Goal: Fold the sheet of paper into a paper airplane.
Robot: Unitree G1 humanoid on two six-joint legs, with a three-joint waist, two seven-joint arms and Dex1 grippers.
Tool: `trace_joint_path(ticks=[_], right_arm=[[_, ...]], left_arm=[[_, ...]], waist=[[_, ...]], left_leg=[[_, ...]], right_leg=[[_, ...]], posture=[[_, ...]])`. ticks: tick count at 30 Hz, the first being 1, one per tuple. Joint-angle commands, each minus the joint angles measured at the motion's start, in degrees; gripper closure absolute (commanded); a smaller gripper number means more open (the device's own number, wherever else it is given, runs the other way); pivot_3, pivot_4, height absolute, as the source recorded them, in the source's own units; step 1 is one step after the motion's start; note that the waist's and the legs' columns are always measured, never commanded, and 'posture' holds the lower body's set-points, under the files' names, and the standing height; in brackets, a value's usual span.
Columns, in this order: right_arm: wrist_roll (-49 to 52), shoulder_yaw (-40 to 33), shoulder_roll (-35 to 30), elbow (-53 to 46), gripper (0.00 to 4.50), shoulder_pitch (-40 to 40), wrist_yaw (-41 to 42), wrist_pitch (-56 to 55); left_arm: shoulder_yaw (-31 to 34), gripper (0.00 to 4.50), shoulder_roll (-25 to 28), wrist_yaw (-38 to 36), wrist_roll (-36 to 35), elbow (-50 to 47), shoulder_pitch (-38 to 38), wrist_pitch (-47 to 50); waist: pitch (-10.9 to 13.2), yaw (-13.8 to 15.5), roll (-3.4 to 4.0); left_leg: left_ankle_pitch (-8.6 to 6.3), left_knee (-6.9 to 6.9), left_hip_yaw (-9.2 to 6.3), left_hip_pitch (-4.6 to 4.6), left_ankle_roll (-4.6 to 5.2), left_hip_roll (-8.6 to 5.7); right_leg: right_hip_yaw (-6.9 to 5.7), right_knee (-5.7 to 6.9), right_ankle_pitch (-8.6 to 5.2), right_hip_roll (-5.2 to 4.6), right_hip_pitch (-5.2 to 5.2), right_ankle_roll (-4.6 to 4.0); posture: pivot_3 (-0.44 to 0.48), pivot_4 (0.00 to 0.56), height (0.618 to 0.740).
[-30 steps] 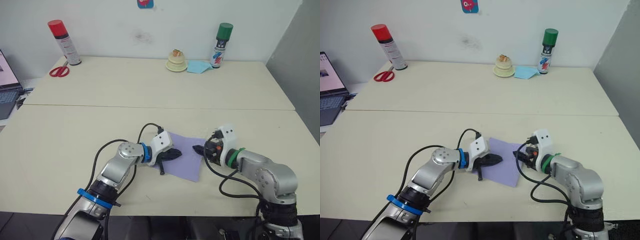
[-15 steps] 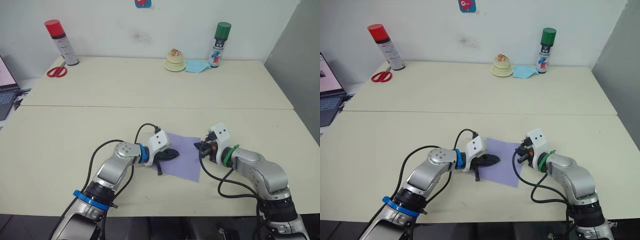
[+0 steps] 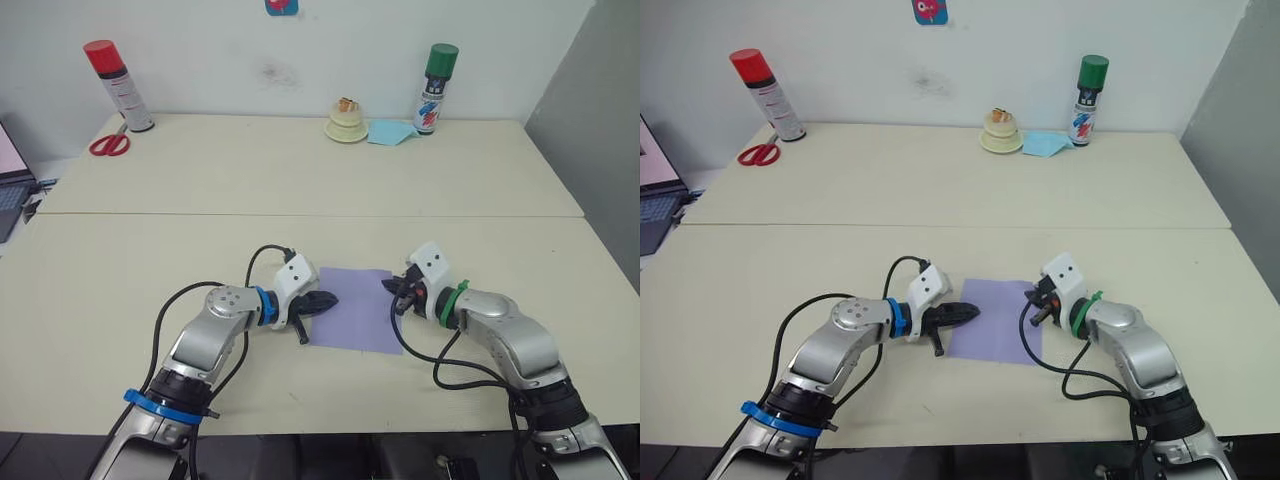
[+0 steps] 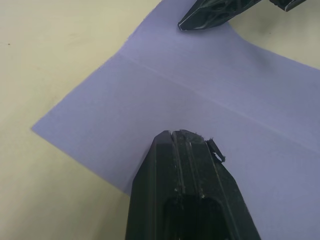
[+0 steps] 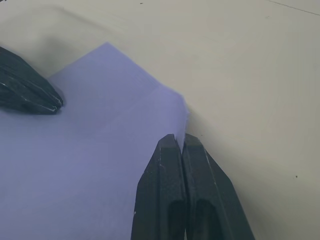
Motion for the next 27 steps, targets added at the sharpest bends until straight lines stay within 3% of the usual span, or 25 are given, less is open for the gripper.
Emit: trace_joint_path(ticks=[1, 5, 11, 19, 24, 27], right_arm=[[2.49, -2.67, 1.62, -0.47, 4.31, -1.05, -0.61, 2.35], [2.23, -4.13, 2.11, -0.14, 3.31, -1.87, -1.66, 3.65], [4.16, -8.47, 4.3, -1.8, 3.31, -3.12, -5.39, 8.22], [4.5, -8.58, 3.94, -4.53, 3.31, -2.9, -5.64, 10.44], [5.33, -8.33, 3.63, -6.25, 4.48, -2.84, -5.34, 11.67], [4.74, -6.82, 2.46, -6.88, 4.48, -2.58, -4.54, 10.46]], left_arm=[[-0.73, 4.5, -0.42, 0.67, 0.22, -0.47, 0.39, 0.18], [-0.91, 4.5, -0.69, 0.73, 0.26, -0.15, 0.17, 0.13], [-0.92, 4.5, -0.75, 0.75, 0.37, -0.22, 0.26, 0.15], [-0.92, 4.5, -0.04, -0.12, 0.55, 0.45, -0.1, -0.49], [-0.52, 4.5, 0.68, -0.85, 0.69, 1.77, -0.97, -1.23], [-0.61, 4.5, 0.64, -0.91, 0.75, 1.96, -1.06, -1.46]], waist=[[0.0, -0.01, 0.0], [0.0, 0.0, 0.0], [0.0, 0.01, 0.0], [0.0, -0.04, 0.0], [0.0, -0.07, 0.0], [0.0, -0.08, 0.01]], left_leg=[[0.0, 0.0, 0.01, 0.0, 0.0, 0.0], [0.0, 0.01, 0.0, 0.0, 0.0, -0.01], [0.0, 0.0, 0.01, -0.01, 0.0, -0.02], [0.0, 0.0, 0.01, -0.01, 0.0, -0.01], [0.0, -0.01, 0.01, -0.01, 0.0, -0.01], [0.0, -0.01, 0.02, -0.01, 0.0, -0.01]], right_leg=[[0.01, 0.01, 0.0, 0.0, 0.0, 0.0], [0.0, 0.02, 0.0, 0.0, 0.0, 0.0], [0.0, 0.01, 0.0, -0.02, 0.0, 0.0], [0.01, 0.0, 0.0, -0.02, -0.01, 0.0], [0.01, 0.0, 0.0, -0.02, -0.02, 0.0], [0.01, 0.0, 0.0, -0.02, -0.03, 0.0]], posture=[[0.0, 0.15, 0.737], [0.0, 0.15, 0.737], [0.0, 0.15, 0.737], [0.0, 0.15, 0.737], [0.0, 0.15, 0.737], [0.0, 0.15, 0.737]])
